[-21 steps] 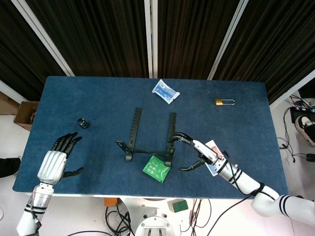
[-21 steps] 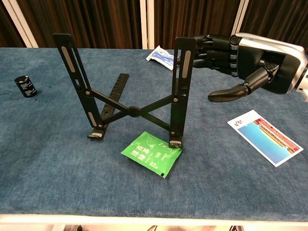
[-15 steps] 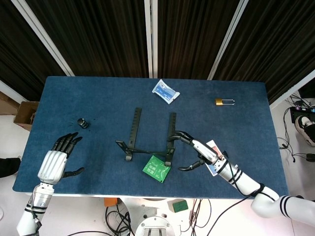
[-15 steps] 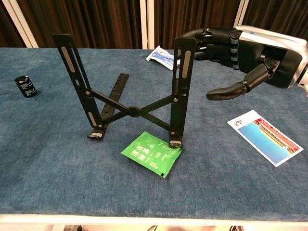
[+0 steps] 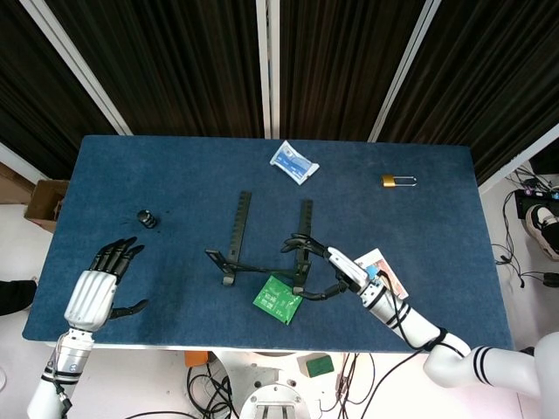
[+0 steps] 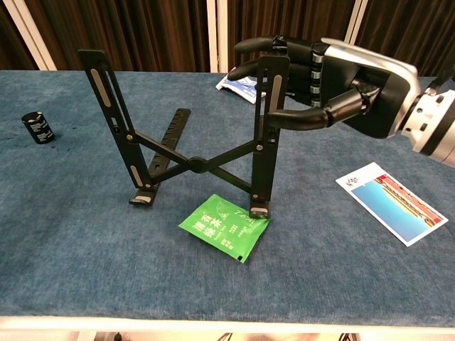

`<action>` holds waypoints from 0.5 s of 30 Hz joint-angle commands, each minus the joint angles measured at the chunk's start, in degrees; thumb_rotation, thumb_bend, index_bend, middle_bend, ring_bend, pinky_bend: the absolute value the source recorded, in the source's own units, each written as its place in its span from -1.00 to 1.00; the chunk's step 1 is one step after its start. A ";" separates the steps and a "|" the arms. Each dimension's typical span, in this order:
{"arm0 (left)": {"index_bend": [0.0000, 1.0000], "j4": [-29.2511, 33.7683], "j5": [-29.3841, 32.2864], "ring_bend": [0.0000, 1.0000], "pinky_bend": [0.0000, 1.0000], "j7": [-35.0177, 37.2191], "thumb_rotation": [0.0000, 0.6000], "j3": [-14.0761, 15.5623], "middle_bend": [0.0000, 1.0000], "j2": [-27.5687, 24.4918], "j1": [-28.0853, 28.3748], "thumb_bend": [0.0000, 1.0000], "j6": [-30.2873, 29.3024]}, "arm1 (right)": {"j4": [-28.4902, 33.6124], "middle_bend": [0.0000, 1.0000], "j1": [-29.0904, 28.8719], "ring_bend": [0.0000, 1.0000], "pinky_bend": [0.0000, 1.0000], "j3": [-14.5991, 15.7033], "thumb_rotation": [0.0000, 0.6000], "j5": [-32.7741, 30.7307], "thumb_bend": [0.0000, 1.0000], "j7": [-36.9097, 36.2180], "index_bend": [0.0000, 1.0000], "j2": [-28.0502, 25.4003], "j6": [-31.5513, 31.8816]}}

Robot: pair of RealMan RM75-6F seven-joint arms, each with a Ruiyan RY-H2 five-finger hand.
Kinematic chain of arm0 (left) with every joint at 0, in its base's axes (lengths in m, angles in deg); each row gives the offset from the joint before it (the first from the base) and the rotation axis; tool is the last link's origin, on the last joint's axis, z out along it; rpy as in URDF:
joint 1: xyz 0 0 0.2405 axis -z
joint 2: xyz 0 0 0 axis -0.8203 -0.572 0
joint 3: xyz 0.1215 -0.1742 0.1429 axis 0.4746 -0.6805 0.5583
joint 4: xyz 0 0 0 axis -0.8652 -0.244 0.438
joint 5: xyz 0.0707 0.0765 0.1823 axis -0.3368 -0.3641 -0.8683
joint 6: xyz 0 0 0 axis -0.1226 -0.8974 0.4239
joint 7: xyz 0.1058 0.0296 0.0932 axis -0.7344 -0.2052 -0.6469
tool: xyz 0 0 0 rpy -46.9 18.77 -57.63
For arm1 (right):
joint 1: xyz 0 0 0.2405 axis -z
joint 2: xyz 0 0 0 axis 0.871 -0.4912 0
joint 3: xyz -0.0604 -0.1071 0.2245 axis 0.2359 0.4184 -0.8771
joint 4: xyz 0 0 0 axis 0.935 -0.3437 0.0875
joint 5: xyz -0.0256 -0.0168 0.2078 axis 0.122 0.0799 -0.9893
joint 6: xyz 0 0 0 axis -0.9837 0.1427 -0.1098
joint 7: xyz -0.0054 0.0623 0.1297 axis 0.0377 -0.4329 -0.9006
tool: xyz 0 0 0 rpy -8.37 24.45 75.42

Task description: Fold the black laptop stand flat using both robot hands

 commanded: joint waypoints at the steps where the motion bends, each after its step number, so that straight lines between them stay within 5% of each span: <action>1: -0.72 0.07 -0.06 -0.90 -0.77 0.02 1.00 0.06 -0.86 -0.17 -0.23 -1.00 -0.30 | -3.22 -0.51 -0.65 -1.00 -1.00 0.28 1.00 -1.67 -0.65 -6.55 -0.61 3.48 -0.94; 15: -0.72 0.07 -0.21 -0.90 -0.77 0.14 1.00 0.21 -0.86 -0.37 -0.51 -1.00 -0.09 | -8.33 -0.51 -1.03 -1.00 -1.00 4.09 1.00 -3.54 -0.56 -31.04 -0.61 8.65 -5.05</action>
